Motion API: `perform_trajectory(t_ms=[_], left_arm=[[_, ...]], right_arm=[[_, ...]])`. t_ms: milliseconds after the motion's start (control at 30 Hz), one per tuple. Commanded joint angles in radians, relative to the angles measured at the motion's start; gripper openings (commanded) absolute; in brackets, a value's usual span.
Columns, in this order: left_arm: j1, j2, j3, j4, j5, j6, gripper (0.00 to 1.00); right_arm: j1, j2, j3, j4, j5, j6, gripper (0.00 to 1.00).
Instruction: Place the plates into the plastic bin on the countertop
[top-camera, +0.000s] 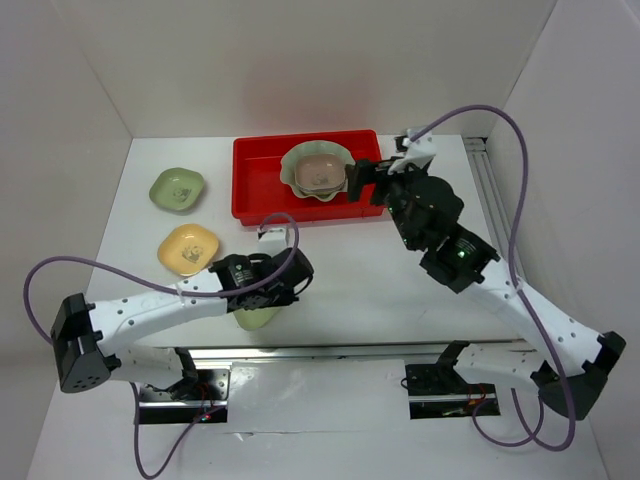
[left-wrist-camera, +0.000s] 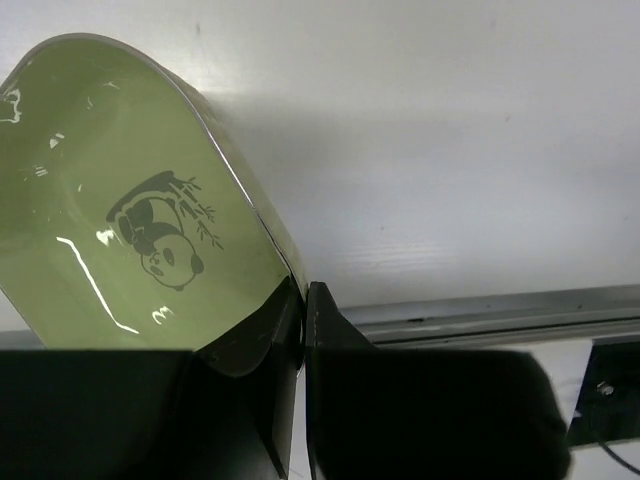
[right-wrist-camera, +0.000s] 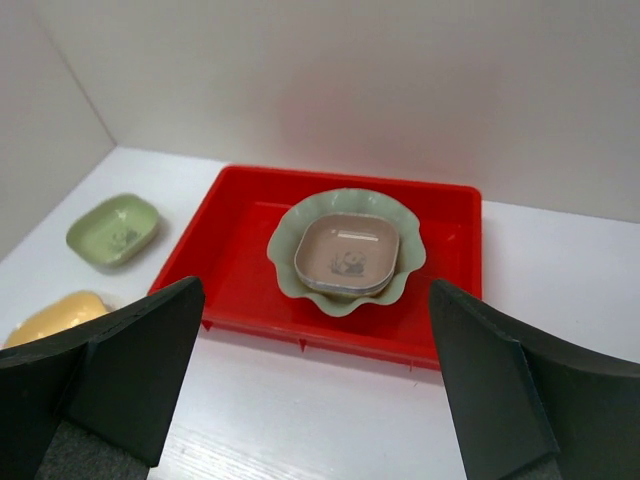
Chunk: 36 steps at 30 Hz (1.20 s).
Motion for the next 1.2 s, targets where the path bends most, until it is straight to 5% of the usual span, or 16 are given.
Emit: perform_trajectory(t_ms=[0, 200, 433, 633, 867, 1167], left_arm=[[0.004, -0.014, 0.106, -0.065, -0.142, 0.064, 0.0], [0.042, 0.191, 0.308, 0.116, -0.254, 0.372, 0.0], [0.221, 0.423, 0.456, 0.492, -0.064, 0.787, 0.0], [0.343, 0.684, 0.751, 0.584, 0.08, 0.968, 0.0], [0.395, 0.935, 1.045, 0.564, 0.135, 1.046, 0.0], [0.453, 1.086, 1.168, 0.583, 0.2, 1.06, 0.0]], right_arm=[[0.012, -0.083, 0.05, 0.007, 0.132, 0.039, 1.0], [0.012, -0.179, 0.073, -0.022, 0.285, 0.073, 1.0], [0.012, -0.233, 0.148, -0.063, 0.387, 0.038, 1.0], [0.012, -0.281, 0.166, -0.073, 0.396, 0.018, 1.0], [0.012, -0.29, 0.136, -0.073, 0.398, 0.018, 1.0], [0.032, -0.322, 0.127, -0.063, 0.396, 0.008, 1.0]])
